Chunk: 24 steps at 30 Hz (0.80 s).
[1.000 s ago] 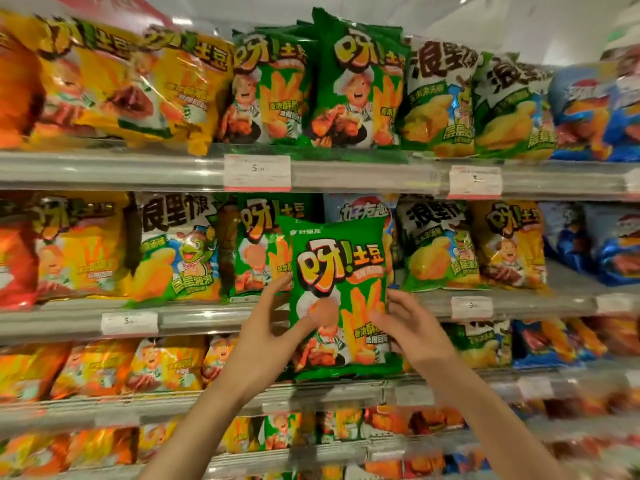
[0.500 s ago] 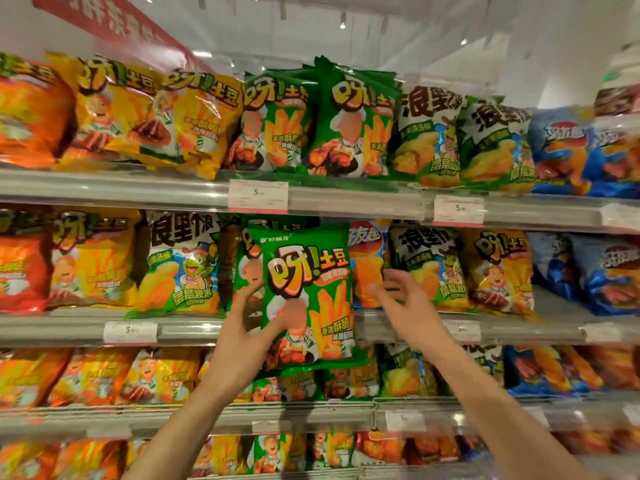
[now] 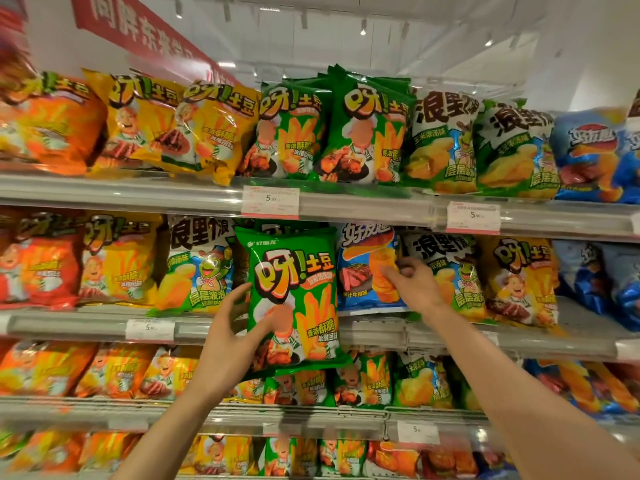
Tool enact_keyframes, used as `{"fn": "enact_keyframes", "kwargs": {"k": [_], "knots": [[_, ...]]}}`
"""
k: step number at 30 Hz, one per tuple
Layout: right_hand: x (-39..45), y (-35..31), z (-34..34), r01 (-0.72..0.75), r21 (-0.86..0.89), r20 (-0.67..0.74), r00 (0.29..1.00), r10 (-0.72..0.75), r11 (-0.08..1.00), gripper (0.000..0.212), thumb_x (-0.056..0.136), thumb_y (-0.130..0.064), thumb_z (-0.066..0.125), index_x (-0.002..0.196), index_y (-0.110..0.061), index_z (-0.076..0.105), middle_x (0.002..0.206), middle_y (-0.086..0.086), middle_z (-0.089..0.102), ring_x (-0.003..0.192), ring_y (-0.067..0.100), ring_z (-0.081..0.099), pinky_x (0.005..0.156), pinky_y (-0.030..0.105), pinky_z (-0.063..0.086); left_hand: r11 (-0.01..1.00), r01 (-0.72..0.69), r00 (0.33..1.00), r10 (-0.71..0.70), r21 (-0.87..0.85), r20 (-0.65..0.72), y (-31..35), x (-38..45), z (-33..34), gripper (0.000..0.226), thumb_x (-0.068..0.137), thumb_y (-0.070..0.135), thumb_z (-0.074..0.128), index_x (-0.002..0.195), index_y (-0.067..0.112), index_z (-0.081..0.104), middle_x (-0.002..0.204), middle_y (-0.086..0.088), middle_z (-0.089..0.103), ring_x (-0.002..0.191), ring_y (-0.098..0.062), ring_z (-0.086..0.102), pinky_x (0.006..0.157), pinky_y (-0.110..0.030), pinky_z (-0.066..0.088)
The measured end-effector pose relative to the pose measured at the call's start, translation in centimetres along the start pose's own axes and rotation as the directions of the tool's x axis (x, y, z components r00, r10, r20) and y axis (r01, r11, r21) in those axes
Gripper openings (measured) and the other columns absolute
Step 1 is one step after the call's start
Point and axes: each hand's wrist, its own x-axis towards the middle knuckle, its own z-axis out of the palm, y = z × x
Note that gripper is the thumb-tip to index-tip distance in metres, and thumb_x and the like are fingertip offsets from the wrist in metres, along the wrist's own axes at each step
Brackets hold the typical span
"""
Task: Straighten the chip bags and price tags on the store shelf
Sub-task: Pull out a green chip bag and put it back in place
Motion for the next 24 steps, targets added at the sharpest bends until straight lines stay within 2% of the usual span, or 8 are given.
{"fn": "enact_keyframes", "kwargs": {"k": [3,5,7,12,17,20,23,24], "knots": [[-0.3,-0.2,-2.0,0.044,-0.014,0.018,0.999,-0.044,0.999,0.036,0.092,-0.036,0.068,0.115,-0.012,0.057,0.076,-0.002,0.061,0.071,0.01,0.059,0.056,0.009,0.044,1.0,-0.013,1.0,0.012,0.011,0.007,-0.2,0.5,0.1,0.067,0.078,0.055,0.074,0.136,0.048,0.042,0.134,0.01,0.052,0.114,0.007,0.049,0.083,-0.024,0.044],[-0.7,0.3,-3.7,0.051,0.007,0.015,0.999,-0.051,0.999,0.036,0.092,-0.038,0.067,0.115,-0.012,0.058,0.094,0.005,0.068,0.083,0.016,0.065,0.067,0.019,0.05,1.0,-0.019,1.0,0.019,0.011,0.013,0.0,0.8,0.6,0.067,0.078,0.054,0.074,0.137,0.046,0.042,0.134,0.01,0.051,0.115,0.007,0.049,0.08,-0.02,0.043],[-1.6,0.9,-5.9,0.037,0.014,0.012,0.999,-0.037,0.999,0.031,0.093,-0.037,0.065,0.112,-0.015,0.057,0.096,0.002,0.065,0.082,0.011,0.063,0.067,0.022,0.048,1.0,-0.029,0.999,0.029,0.001,0.032,0.2,1.0,1.5,0.067,0.078,0.051,0.072,0.137,0.045,0.041,0.133,0.01,0.051,0.116,0.001,0.052,0.081,-0.021,0.044],[-4.2,4.0,-11.4,0.0,-0.028,-0.027,1.0,0.0,1.0,0.052,0.09,-0.048,0.063,0.132,-0.019,0.052,0.121,-0.002,0.054,0.112,0.016,0.055,0.089,0.033,0.047,0.999,-0.051,0.994,0.052,-0.008,0.099,1.1,2.7,5.0,0.068,0.074,0.062,0.073,0.132,0.051,0.04,0.135,0.01,0.05,0.122,-0.01,0.05,0.093,-0.031,0.046],[-6.2,6.6,-14.1,0.002,0.076,-0.095,0.995,0.005,0.997,0.04,0.09,-0.04,0.065,0.123,-0.022,0.053,0.115,-0.001,0.06,0.099,0.013,0.059,0.087,0.033,0.049,0.994,-0.103,0.985,0.095,0.048,0.141,1.7,6.0,10.1,0.078,0.079,0.057,0.071,0.144,0.035,0.034,0.134,0.011,0.05,0.121,-0.01,0.051,0.104,-0.039,0.046],[-6.9,7.7,-14.4,-0.023,0.072,-0.101,0.994,0.03,0.997,0.038,0.09,-0.039,0.067,0.121,-0.021,0.054,0.104,-0.008,0.065,0.092,0.008,0.063,0.075,0.026,0.053,0.989,-0.122,0.985,0.111,0.082,0.129,1.7,8.0,12.2,0.077,0.086,0.051,0.068,0.148,0.029,0.028,0.142,0.003,0.048,0.123,-0.012,0.051,0.105,-0.038,0.045],[-7.2,8.5,-14.3,-0.048,0.072,-0.101,0.993,0.055,0.996,0.045,0.085,-0.048,0.067,0.121,-0.024,0.054,0.111,-0.003,0.066,0.099,0.015,0.065,0.088,0.038,0.055,0.983,-0.132,0.988,0.119,0.131,0.102,1.7,9.3,13.6,0.072,0.093,0.041,0.064,0.151,0.021,0.026,0.147,-0.001,0.044,0.128,-0.013,0.044,0.105,-0.029,0.038],[-7.3,8.6,-14.2,-0.06,0.079,-0.095,0.993,0.068,0.995,0.043,0.087,-0.046,0.067,0.12,-0.024,0.053,0.11,-0.004,0.066,0.097,0.012,0.064,0.087,0.035,0.054,0.979,-0.134,0.988,0.121,0.152,0.096,1.6,9.5,14.0,0.072,0.094,0.041,0.062,0.152,0.019,0.025,0.149,-0.003,0.043,0.132,-0.016,0.043,0.107,-0.031,0.037]]}}
